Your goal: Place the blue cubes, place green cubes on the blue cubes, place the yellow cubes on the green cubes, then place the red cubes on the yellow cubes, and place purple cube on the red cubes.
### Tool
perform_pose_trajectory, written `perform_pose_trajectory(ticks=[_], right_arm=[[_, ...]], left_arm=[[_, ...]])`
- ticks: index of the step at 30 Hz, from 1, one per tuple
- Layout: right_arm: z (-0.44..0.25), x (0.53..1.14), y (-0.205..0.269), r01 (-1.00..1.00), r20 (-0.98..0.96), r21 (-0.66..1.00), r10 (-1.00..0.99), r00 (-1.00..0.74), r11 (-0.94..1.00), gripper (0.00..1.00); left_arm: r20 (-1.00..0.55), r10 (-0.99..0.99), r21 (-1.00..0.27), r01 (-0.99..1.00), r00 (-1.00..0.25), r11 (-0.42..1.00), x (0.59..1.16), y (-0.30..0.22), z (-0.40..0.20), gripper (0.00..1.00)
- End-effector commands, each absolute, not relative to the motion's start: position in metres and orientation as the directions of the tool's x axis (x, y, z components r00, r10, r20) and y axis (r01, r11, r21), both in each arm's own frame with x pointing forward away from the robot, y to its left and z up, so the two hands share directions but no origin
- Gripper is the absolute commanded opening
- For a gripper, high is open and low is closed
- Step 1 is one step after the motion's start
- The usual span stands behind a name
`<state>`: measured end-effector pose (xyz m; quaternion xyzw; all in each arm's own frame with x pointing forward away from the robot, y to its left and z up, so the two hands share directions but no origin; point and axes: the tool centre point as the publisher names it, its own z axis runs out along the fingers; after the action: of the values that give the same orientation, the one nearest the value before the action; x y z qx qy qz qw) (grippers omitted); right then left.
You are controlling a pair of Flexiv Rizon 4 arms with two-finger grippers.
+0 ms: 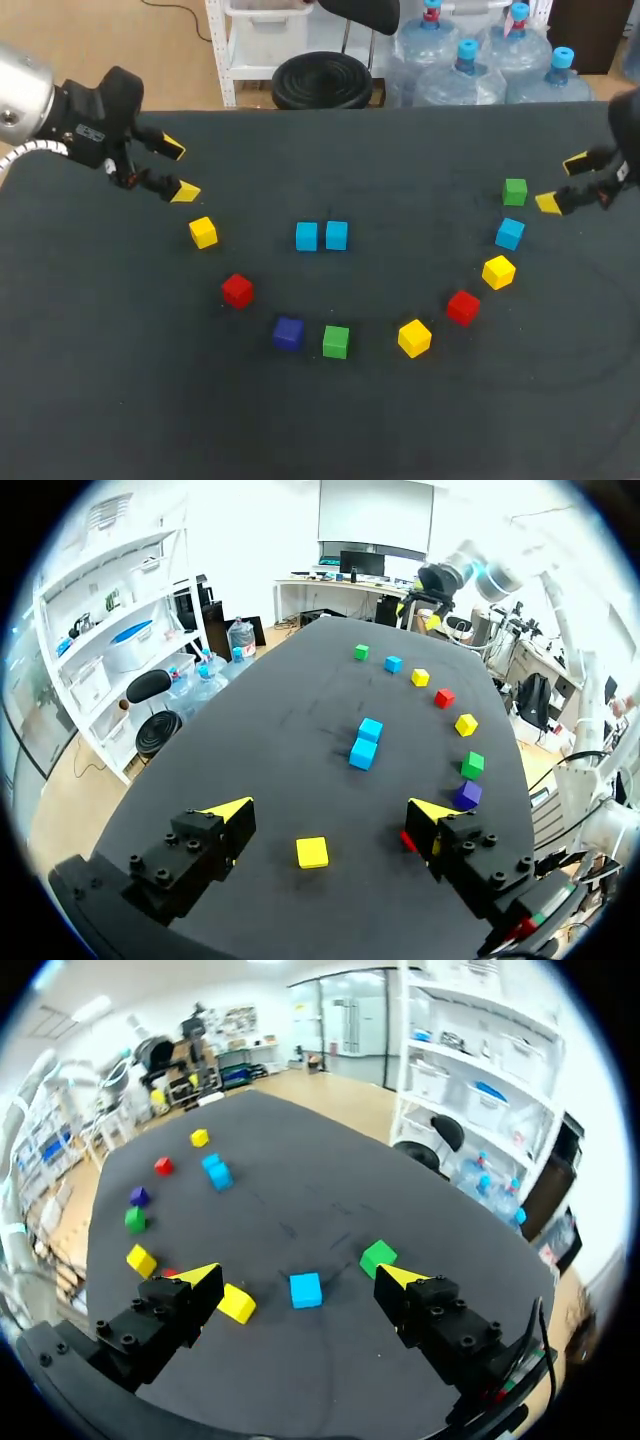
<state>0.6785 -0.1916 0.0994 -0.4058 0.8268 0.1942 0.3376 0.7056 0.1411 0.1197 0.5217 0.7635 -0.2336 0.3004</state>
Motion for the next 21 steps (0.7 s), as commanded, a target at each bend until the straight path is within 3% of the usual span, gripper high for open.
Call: perform_pose_trajectory(ticks=[1, 14, 21], right_arm=[[0.09, 0.686, -0.193, -0.845, -0.727, 0.032, -0.568, -0.386, 0.533, 1.0], [0.06, 0.687, -0.19, -0.823, -0.71, -0.134, -0.633, -0.31, 0.553, 1.0], [0.044, 0.689, -0.187, -0.81, -0.726, -0.111, -0.603, -0.33, 0.576, 1.0]], left_arm=[[-0.707, 0.654, -0.04, 0.938, -0.271, 0.346, 0.704, 0.142, 0.119, 1.0], [-0.707, 0.654, -0.04, 0.938, -0.271, 0.346, 0.704, 0.142, 0.119, 1.0], [-0.707, 0.654, -0.04, 0.938, -0.271, 0.346, 0.704, 0.142, 0.119, 1.0]])
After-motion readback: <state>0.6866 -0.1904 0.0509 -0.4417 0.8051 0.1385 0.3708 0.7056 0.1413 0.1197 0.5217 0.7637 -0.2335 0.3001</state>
